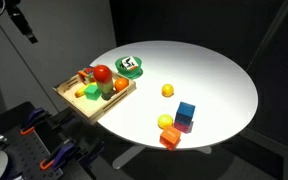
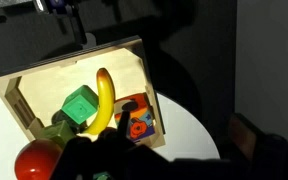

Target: Put the blue block in the crate

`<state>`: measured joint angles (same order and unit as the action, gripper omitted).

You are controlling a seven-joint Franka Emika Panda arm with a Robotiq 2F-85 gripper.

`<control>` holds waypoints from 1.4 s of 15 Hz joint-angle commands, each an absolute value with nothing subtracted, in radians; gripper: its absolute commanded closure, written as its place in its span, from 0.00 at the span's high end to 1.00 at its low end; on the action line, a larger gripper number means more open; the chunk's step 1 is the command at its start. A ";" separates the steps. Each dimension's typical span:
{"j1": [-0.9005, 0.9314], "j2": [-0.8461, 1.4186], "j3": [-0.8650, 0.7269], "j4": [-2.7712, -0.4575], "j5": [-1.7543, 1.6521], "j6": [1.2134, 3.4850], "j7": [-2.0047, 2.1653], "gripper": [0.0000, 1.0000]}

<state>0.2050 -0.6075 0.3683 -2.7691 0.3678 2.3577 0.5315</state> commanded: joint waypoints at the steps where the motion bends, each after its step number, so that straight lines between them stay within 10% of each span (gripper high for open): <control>1: 0.217 -0.606 0.355 -2.769 0.356 2.357 0.539 1.00; 21: 0.165 -0.628 0.336 -2.767 0.304 2.357 0.548 1.00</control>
